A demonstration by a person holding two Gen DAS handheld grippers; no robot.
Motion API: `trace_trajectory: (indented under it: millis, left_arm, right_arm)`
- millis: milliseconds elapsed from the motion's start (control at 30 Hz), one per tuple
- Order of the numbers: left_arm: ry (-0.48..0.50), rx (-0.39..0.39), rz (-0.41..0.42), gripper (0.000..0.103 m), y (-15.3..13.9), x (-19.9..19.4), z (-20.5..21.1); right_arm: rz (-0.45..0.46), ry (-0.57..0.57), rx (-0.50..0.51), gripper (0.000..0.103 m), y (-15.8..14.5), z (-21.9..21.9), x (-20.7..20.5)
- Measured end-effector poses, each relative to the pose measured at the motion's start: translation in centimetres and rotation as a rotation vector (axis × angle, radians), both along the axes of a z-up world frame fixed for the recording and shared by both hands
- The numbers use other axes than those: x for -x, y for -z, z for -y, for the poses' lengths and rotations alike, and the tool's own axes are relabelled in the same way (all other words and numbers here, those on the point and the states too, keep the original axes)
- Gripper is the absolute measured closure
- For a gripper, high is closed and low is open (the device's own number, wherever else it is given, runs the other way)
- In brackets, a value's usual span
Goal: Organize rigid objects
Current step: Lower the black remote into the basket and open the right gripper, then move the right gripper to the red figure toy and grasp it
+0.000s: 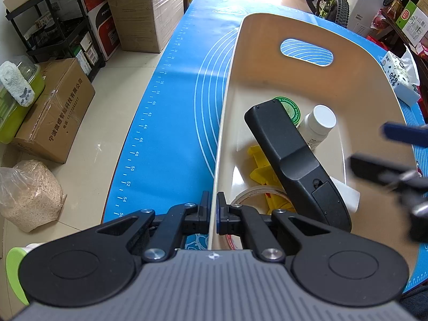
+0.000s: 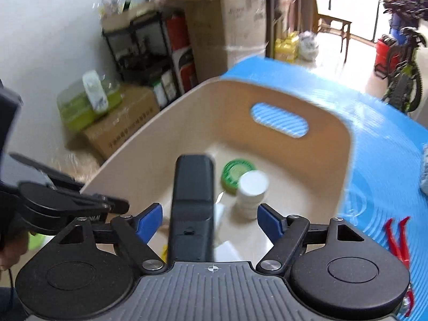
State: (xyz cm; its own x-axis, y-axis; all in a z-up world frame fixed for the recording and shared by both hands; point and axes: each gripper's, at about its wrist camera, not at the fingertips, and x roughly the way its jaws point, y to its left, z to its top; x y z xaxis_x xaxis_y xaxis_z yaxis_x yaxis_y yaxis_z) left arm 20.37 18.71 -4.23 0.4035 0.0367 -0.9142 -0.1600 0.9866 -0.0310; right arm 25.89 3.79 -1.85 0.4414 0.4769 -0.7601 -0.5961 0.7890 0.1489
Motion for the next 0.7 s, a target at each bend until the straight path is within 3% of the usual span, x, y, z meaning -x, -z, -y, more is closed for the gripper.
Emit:
trace_trajectory:
  millis: [167, 300, 700]
  left_arm:
    - [0.001, 0.001, 0.0, 0.098, 0.0, 0.0, -0.1]
    - [0.0, -0.001, 0.0, 0.098, 0.0, 0.0, -0.1]
    - [0.0, -0.004, -0.002, 0.098, -0.2, -0.1, -0.3]
  right_arm:
    - [0.098, 0.07, -0.039, 0.022, -1.9, 4.3, 0.0]
    - [0.108, 0.152, -0.012, 0.022, -2.0, 8.7, -1.3]
    - [0.133, 0.336, 0.12, 0.022, 2.5, 18.1, -3.3]
